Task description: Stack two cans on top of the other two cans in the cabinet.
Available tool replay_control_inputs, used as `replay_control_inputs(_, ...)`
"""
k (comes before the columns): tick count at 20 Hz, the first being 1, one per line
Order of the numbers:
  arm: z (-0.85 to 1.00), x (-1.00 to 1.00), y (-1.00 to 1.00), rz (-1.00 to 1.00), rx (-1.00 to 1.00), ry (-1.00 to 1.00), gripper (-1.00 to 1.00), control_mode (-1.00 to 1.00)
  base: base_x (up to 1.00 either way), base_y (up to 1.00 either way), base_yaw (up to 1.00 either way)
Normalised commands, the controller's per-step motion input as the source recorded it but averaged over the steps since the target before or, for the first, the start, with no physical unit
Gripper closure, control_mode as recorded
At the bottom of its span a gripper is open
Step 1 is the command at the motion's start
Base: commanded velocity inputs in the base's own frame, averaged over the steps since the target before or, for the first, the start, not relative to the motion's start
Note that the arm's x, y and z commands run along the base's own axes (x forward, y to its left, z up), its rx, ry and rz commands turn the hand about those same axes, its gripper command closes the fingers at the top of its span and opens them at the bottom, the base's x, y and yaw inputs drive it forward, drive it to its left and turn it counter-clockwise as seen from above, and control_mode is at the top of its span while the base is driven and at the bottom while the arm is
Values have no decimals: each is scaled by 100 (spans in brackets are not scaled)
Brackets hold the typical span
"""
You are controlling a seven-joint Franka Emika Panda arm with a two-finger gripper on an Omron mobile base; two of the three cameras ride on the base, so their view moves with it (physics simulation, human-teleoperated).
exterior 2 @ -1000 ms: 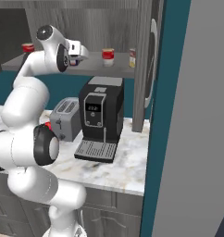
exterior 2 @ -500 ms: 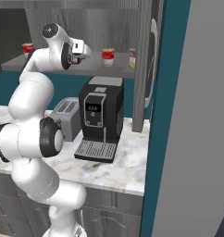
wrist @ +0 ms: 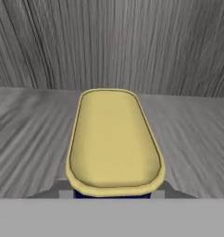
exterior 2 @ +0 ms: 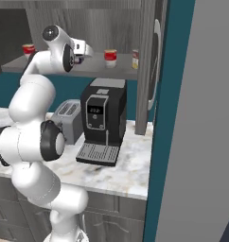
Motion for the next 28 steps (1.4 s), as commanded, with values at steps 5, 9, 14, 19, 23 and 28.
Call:
replay_control_inputs(5,20,-23,2,2,11,-5,100,-100,0,0,0)
replay_control_inputs(9,20,-33,4,4,13,0,100,-100,0,0,0)
replay_control_inputs(14,34,-31,9,4,7,1,100,-100,0,0,0)
replay_control_inputs(19,30,-41,14,7,0,0,100,-100,0,0,0)
replay_control_inputs(23,16,-32,18,14,0,0,100,-100,0,0,0)
replay_control_inputs(28,16,-15,26,25,0,0,100,-100,0,0,0)
